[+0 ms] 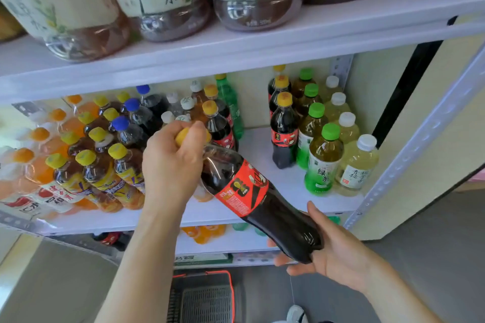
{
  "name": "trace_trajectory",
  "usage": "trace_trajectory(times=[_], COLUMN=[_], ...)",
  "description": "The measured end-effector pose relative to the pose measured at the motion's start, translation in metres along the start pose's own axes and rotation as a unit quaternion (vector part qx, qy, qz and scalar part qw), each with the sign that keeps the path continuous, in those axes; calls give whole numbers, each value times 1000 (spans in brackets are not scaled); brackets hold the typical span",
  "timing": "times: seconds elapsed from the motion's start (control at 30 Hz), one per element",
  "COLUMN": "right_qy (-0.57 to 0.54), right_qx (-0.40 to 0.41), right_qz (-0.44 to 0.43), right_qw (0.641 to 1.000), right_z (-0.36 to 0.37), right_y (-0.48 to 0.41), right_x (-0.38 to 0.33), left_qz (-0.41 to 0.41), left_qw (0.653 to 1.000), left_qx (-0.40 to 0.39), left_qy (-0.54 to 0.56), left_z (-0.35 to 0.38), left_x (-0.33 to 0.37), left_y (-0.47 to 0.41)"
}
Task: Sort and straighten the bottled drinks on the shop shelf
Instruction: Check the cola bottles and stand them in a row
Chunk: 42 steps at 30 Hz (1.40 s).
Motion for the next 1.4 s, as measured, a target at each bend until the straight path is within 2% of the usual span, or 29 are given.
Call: trace_trajectory(times=[0.07,0.17,0.3,0.5,0.6,0.83,1.13,1.4], right_qy=[-24,18,69,141,155,154,113,141], right_qx=[-48,1,76,111,133,124,114,80], right_qz=[5,-30,-59,-115,-151,-226,-265,-278], right_qw=[999,999,993,977,967,954,951,947], right_z=[21,31,34,40,37,38,26,29], right_y=[7,8,12,23,30,41,45,57], right_x=[-4,-20,-36,-51,-60,-84,-92,-101], left_qz=[-55,-109,-170,-203,-204,-166,-154,-157], left_qw=[995,983,973,967,962,959,958,950], left_qx=[11,13,-25,-53,-86,-127,-148,-159], left_qy=[76,144,154,148,160,193,191,220], left_z=[-12,-20,-20,-18,-15,-6,-2,2], left_x=[-24,-51,-80,-97,-99,-91,-79,-73], left_y=[5,8,13,19,19,22,17,21])
Point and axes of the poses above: each hand's wrist, its own y-axis away from the middle knuckle, its own z-axis out of the palm, x = y × z, the point moved 10 cm from there along -y, towards the middle knuckle, and after that the axes turned 2 degrees about z, right-handed, at the moved point
